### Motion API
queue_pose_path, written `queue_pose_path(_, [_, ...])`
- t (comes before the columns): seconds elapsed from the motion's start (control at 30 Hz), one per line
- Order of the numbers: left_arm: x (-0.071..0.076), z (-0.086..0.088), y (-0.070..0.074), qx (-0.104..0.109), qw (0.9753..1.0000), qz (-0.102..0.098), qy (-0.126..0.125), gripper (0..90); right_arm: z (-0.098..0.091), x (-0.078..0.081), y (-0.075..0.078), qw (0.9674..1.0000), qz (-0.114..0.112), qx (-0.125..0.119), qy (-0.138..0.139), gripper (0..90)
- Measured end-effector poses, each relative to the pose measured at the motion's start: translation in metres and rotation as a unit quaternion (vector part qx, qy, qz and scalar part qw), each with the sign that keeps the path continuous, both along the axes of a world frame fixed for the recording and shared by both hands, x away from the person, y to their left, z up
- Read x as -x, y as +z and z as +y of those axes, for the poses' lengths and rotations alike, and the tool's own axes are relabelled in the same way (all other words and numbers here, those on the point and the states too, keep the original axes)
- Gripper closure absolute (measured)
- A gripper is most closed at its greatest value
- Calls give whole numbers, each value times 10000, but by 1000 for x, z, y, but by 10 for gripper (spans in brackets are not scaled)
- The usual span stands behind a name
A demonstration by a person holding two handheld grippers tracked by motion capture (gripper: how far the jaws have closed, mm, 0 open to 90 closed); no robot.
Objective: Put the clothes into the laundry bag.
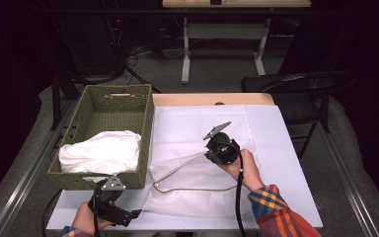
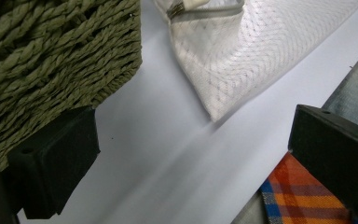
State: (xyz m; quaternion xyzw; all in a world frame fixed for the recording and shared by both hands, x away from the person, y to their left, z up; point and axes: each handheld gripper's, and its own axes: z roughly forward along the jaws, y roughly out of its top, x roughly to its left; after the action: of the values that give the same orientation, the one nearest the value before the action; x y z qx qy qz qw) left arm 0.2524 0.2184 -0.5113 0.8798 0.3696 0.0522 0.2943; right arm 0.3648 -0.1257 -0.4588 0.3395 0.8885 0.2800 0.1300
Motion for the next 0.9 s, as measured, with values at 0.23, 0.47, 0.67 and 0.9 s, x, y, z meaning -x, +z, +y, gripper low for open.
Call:
queue_pose_path(0.23, [0,-1,0,3,10000,14,-3,14,-7,0,15,9998,-81,-112,-139,889])
queue_pose_path(0.47, [-1,-3,0,-1,10000,-5,-59,14,-11,4,26,9993,-212,-200,-215,888])
queue_pose_path(0.67, [0,-4,0,-56,10000,33,-74,15,-13,12,38,9988,-326,-261,-238,888])
queue_pose_path(0.9, [4,-4,3,28,9997,2,-253,5,-13,21,52,9974,-570,-401,-169,890])
